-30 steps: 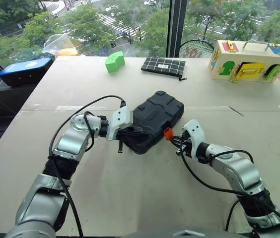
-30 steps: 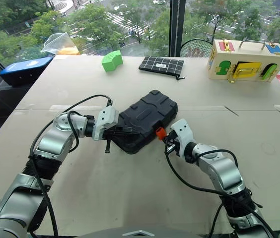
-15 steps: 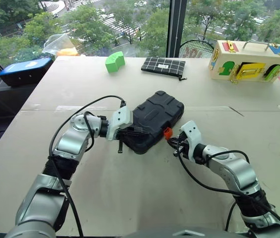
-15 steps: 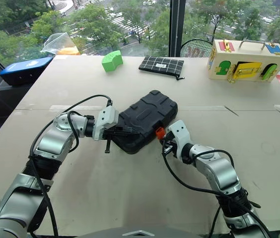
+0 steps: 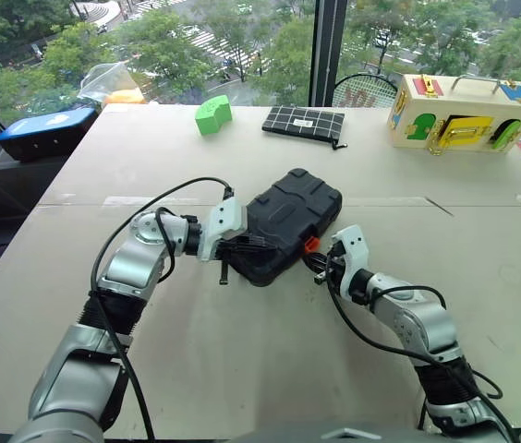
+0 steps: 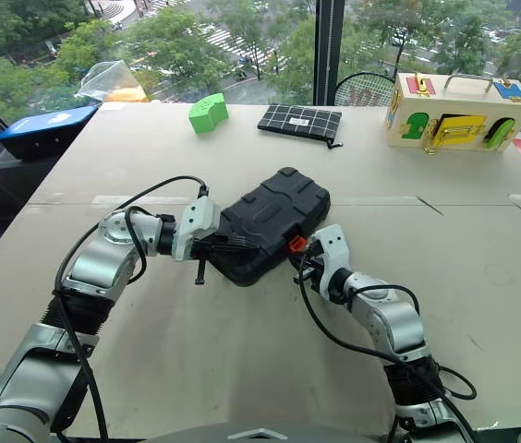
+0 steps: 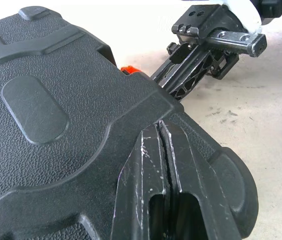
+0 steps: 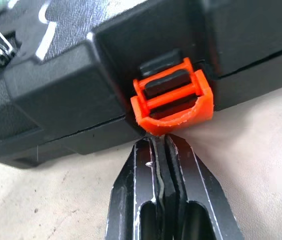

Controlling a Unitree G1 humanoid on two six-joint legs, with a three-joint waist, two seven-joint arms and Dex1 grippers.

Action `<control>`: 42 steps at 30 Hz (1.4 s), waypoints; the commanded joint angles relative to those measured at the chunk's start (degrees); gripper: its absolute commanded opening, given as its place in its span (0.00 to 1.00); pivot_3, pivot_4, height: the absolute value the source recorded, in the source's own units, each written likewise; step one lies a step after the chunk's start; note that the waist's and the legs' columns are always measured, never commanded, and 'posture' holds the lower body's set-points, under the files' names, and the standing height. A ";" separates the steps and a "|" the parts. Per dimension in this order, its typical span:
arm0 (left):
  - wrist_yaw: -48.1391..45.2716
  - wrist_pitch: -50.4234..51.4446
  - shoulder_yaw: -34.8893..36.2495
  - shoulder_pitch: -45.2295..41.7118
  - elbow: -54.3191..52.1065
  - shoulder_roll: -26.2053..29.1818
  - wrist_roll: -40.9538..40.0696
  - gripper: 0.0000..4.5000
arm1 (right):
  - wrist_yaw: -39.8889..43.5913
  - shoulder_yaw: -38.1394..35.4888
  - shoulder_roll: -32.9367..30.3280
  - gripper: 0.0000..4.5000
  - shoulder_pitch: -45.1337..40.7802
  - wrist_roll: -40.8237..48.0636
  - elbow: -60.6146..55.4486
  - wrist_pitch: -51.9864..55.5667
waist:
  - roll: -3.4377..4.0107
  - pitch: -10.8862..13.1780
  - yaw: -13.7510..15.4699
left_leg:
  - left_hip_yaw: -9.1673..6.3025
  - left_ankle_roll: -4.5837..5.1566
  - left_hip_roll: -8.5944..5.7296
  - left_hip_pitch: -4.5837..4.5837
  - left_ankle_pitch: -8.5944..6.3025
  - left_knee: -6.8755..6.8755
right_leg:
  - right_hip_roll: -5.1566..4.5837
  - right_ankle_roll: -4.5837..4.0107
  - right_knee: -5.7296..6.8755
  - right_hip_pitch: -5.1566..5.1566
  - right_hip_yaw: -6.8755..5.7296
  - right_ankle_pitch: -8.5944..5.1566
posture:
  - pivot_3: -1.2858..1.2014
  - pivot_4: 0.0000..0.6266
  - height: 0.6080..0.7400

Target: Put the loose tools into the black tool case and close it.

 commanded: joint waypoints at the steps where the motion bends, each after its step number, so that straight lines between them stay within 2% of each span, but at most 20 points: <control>1: 0.29 2.23 -5.87 4.26 6.18 0.45 6.37 0.00 | -0.59 -2.78 1.21 0.01 -1.04 1.90 -5.41 -3.30 | 0.00 0.00 0.00 | 0.00 0.00 0.00 0.00 0.00 0.00 | 0.00 0.00 0.00 0.00 0.01 0.00 | 0.52 0.24 1.00; 10: 0.11 1.94 -6.19 4.11 6.57 0.28 6.53 0.00 | -1.04 -3.06 1.33 0.01 -0.12 2.68 -7.60 -3.56 | 0.10 0.07 -0.02 | -0.01 0.00 0.01 0.00 0.00 0.01 | -0.01 0.00 0.00 0.00 0.03 0.00 | 0.52 0.24 1.00; 18: 0.09 1.88 -6.11 4.39 6.49 0.33 6.51 0.00 | -3.06 -4.74 -1.05 0.01 1.40 2.37 -10.43 -1.26 | 0.13 0.09 0.02 | -0.02 0.00 0.02 -0.01 0.00 0.01 | -0.04 -0.01 -0.01 0.00 0.02 0.00 | 0.52 0.24 1.00; 37: 0.31 2.21 -6.17 4.81 6.11 -0.08 6.41 0.00 | -4.19 -3.37 -0.38 0.01 -2.11 2.89 -11.03 0.61 | 0.17 0.02 -0.01 | -0.05 0.00 0.01 0.00 0.00 -0.01 | -0.06 -0.01 -0.02 0.00 0.02 0.00 | 0.52 0.24 1.00; 42: 0.46 2.33 -6.05 5.01 5.82 0.03 6.35 0.00 | -6.25 -5.43 -1.37 0.01 -0.48 2.61 -12.75 2.39 | 0.19 0.01 -0.01 | -0.09 0.00 0.02 0.00 0.00 -0.01 | -0.07 -0.01 -0.02 0.00 0.03 0.00 | 0.52 0.24 1.00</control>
